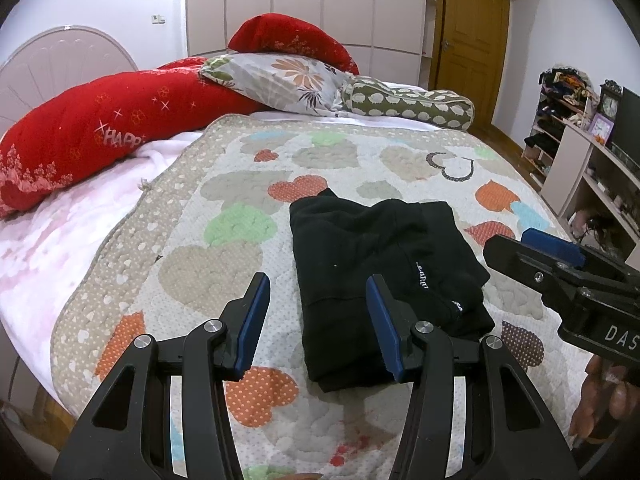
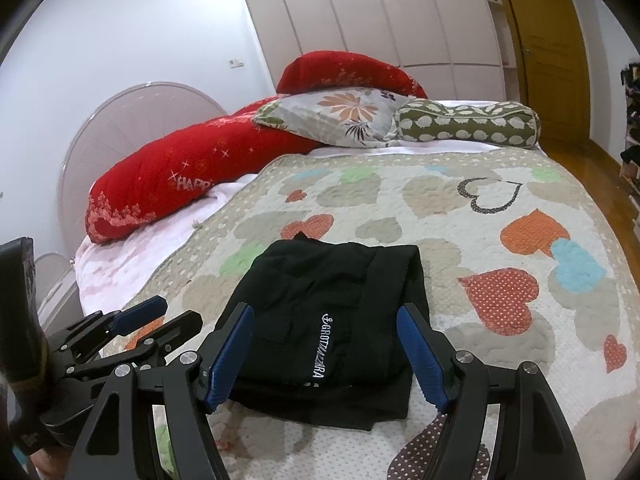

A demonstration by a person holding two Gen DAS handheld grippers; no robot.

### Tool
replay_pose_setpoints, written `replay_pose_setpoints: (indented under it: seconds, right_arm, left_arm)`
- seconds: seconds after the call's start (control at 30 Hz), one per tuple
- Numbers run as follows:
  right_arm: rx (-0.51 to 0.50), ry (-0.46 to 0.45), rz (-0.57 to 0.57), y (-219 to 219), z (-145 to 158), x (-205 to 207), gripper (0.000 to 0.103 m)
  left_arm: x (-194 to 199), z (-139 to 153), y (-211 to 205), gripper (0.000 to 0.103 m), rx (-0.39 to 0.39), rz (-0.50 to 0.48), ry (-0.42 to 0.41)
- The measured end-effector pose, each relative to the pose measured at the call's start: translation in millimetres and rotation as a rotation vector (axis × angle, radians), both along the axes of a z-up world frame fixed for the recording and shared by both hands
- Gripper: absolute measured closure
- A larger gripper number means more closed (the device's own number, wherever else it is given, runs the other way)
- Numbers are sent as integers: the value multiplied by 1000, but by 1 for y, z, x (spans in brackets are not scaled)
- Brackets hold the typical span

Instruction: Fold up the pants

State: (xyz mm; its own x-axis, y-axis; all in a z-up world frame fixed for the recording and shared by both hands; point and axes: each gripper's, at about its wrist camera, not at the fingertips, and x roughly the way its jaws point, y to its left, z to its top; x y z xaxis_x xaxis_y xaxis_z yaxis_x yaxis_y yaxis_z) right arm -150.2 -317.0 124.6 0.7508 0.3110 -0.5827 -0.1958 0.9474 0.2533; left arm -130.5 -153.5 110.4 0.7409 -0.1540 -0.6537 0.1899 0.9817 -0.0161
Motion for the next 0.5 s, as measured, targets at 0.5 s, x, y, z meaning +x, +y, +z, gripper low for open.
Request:
replay_pose_setpoints:
  seconds: [0.5]
  right_arm:
    - [1,8,-1,0,-3,0,31]
  left_arm:
    - [0,-1,-2,53,2,-4,2]
